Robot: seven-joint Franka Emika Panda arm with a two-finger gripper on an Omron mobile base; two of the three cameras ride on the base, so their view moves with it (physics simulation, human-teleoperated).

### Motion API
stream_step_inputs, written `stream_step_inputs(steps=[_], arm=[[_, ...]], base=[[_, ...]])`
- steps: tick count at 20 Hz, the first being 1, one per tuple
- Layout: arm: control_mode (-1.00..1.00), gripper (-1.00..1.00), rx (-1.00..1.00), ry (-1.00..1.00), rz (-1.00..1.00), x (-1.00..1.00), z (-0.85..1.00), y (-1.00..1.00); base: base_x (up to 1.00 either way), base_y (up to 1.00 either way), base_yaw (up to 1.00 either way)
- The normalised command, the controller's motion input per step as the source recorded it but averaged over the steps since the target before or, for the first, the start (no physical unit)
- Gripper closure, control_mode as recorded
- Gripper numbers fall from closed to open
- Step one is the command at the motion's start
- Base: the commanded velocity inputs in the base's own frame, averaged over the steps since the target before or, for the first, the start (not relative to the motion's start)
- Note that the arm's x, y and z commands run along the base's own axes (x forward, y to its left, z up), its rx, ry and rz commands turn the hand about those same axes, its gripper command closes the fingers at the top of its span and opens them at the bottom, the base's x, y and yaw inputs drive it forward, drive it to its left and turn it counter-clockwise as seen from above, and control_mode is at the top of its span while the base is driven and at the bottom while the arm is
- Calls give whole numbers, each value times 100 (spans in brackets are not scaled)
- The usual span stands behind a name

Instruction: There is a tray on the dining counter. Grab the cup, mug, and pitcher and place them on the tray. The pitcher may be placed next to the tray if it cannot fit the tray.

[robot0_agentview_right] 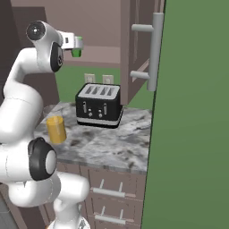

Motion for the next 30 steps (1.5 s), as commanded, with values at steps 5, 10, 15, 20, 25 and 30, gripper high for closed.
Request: stream_step_inputs(steps=[5, 10, 15, 20, 25, 30], arm=[[-100, -100, 0, 0, 0, 27, 0, 0], [-100, -100, 3, 0, 0, 18, 0, 2], [-100, -100, 5, 1, 0, 10, -1, 13], [-100, -100, 1, 0, 0, 11, -6, 12], [-100, -100, 0, 0, 0, 19, -5, 0], [-100, -100, 0, 0, 0, 21, 0, 0]], base=[[0, 0, 0], [0, 0, 0], [0, 0, 0], [0, 0, 0], [0, 0, 0], [0, 0, 0]])
